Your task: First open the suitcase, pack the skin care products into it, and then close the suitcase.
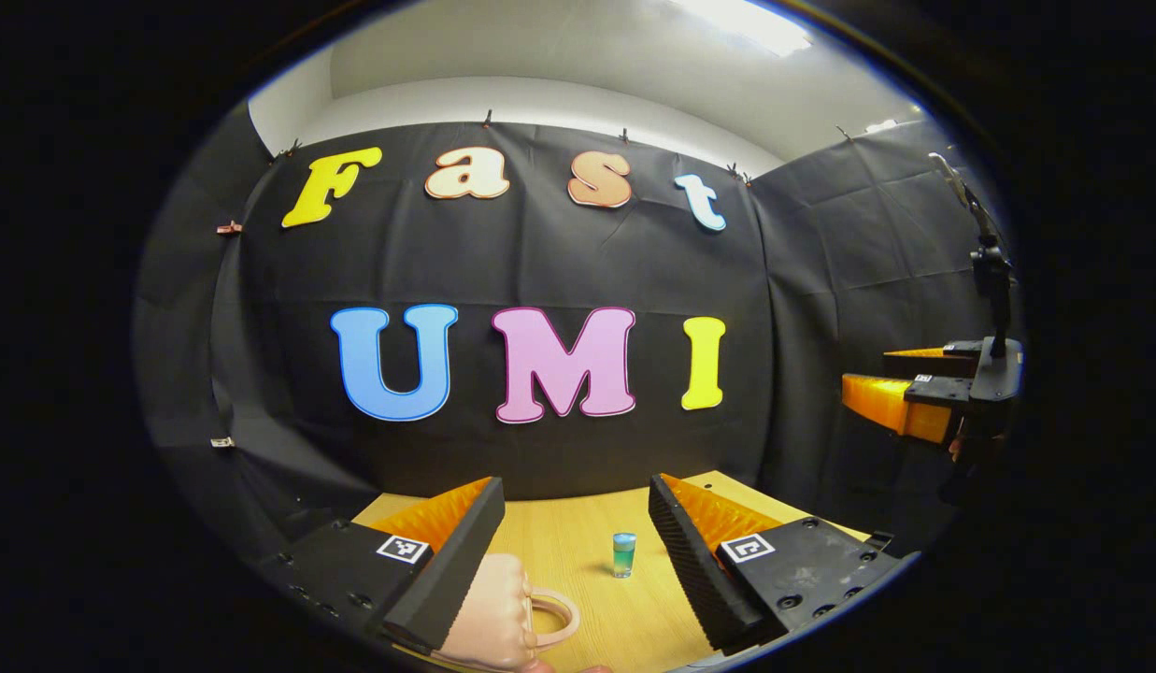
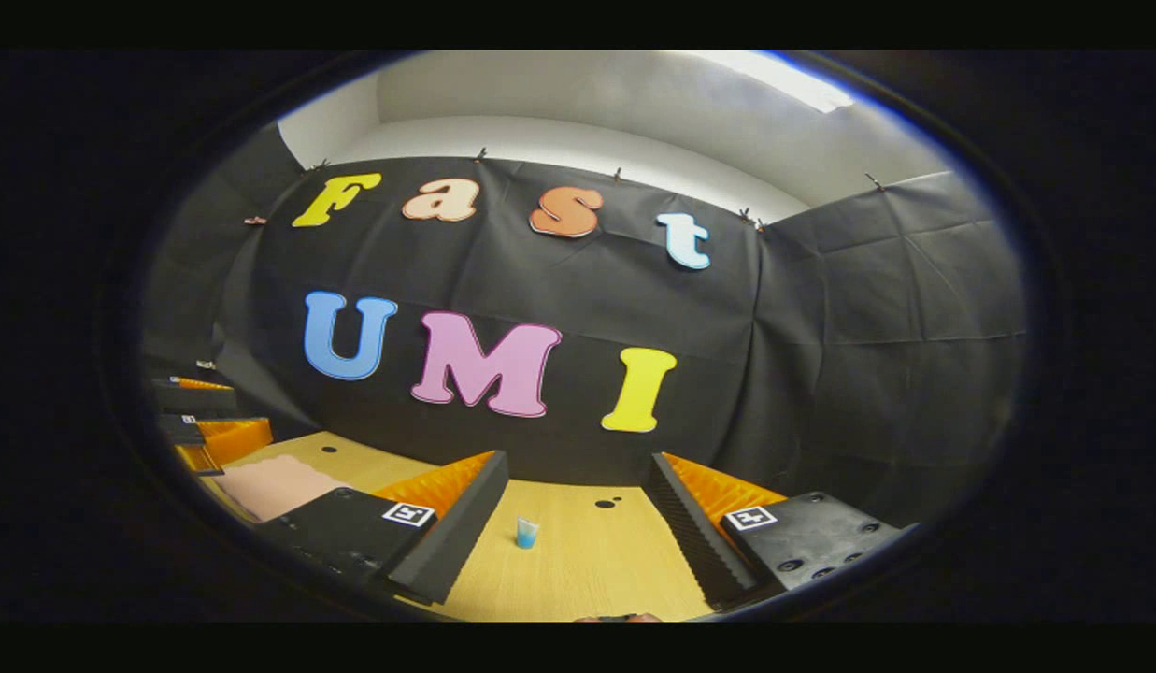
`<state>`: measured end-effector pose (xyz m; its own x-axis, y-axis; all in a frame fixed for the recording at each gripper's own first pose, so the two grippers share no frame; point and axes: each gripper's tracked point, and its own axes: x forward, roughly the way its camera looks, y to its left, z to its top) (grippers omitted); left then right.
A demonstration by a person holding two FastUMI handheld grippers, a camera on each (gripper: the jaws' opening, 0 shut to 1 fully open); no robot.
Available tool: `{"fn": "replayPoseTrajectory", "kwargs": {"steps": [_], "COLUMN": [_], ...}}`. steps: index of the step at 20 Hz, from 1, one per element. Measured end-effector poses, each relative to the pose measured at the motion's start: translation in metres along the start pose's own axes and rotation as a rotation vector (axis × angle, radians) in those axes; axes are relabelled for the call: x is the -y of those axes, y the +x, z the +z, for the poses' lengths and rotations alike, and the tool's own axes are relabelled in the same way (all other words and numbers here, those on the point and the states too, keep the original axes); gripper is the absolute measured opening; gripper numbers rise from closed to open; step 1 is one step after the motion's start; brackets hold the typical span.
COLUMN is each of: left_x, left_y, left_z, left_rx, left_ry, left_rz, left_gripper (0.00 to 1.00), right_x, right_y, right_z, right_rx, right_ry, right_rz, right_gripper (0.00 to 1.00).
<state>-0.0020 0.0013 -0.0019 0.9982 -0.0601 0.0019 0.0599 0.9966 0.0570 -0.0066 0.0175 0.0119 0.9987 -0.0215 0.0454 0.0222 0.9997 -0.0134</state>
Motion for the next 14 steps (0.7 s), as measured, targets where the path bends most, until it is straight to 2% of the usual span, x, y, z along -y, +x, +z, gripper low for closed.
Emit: {"fn": "replayPoseTrajectory", "kwargs": {"steps": [4, 7, 13, 14], "left_x": [-0.005, -0.002, 0.01, 0.012], "left_y": [-0.002, -0.002, -0.01, -0.011], "left_z": [-0.007, -0.015, -0.045, -0.05], "left_rx": [-0.028, -0.042, -0.16, -0.18], "left_ry": [0.02, 0.019, -0.039, -0.052], "left_rz": [0.001, -0.017, -0.065, -0.066], "left_gripper": [1.0, 0.98, 0.98, 0.98], "right_x": [-0.009, -0.01, -0.014, -0.015], "right_y": [-0.002, -0.004, -0.013, -0.015], "right_z": [0.0, 0.002, 0.002, 0.002], "right_rx": [-0.004, 0.0, -0.004, -0.004], "right_ry": [-0.019, -0.03, -0.047, -0.054], "right_rz": [0.017, 0.012, 0.002, 0.002], "right_gripper": [0.96, 0.96, 0.94, 0.96]}}
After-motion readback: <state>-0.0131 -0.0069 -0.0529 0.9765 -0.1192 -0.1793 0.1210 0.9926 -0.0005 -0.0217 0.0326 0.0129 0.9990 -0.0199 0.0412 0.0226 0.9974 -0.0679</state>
